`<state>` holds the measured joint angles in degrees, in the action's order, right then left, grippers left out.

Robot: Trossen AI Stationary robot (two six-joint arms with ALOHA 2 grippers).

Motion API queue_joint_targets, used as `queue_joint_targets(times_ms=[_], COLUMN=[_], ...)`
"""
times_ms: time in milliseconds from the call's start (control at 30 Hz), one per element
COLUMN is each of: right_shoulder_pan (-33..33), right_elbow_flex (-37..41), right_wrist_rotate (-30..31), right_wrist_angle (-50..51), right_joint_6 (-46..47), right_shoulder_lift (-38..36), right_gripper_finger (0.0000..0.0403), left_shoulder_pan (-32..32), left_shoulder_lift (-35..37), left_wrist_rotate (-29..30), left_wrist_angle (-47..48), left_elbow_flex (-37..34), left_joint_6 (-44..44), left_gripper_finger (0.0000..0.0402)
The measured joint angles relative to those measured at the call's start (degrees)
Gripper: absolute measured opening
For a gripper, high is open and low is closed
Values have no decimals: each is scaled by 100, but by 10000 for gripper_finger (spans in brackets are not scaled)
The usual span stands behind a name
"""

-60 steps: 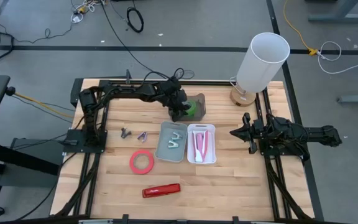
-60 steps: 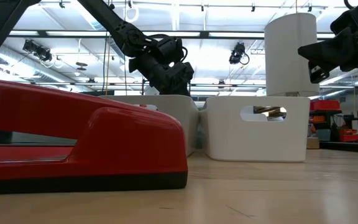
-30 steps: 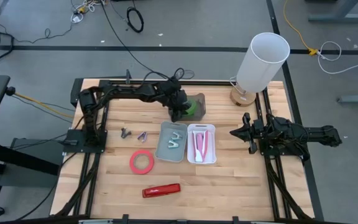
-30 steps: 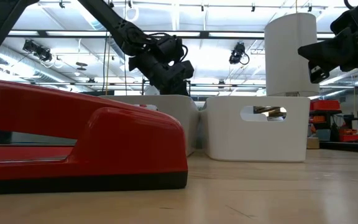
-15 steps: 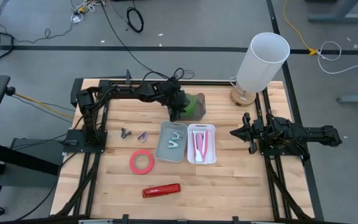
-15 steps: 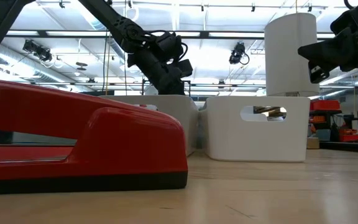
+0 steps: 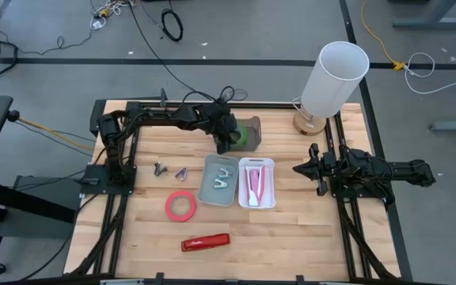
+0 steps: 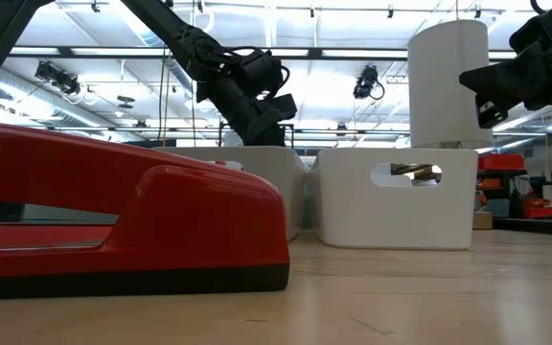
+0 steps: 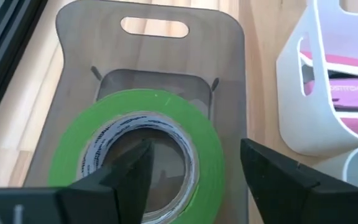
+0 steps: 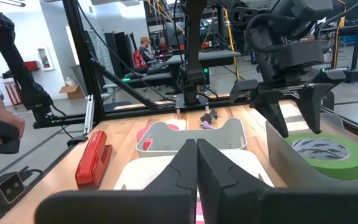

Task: Pick and place Stapler, Stapler remover, tape
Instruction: Put the purple staple remover in the gray bin

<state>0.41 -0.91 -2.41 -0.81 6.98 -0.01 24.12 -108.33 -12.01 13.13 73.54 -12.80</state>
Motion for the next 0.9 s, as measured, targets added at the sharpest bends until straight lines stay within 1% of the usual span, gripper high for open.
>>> queue_joint_targets(times_ms=[133, 367, 900], right_shoulder_pan=[1, 0, 2], right_elbow_flex=[0, 0, 0], right_wrist_rotate=[-1, 2, 15], right_wrist_angle=[-1, -1, 0], right_joint_6=[0, 0, 0], right_shoulder_lift=[0, 0, 0], right_gripper_finger=[4, 4, 4], left_shoulder_pan=[0, 1, 4], left_shoulder_lift=[60, 366, 1373], left_wrist_rotate=[3, -1, 21], left_wrist_angle=[63, 249, 1414], left_elbow_flex=[0, 4, 4], left_joint_6=[160, 169, 164], left_gripper_finger=[255, 248, 243])
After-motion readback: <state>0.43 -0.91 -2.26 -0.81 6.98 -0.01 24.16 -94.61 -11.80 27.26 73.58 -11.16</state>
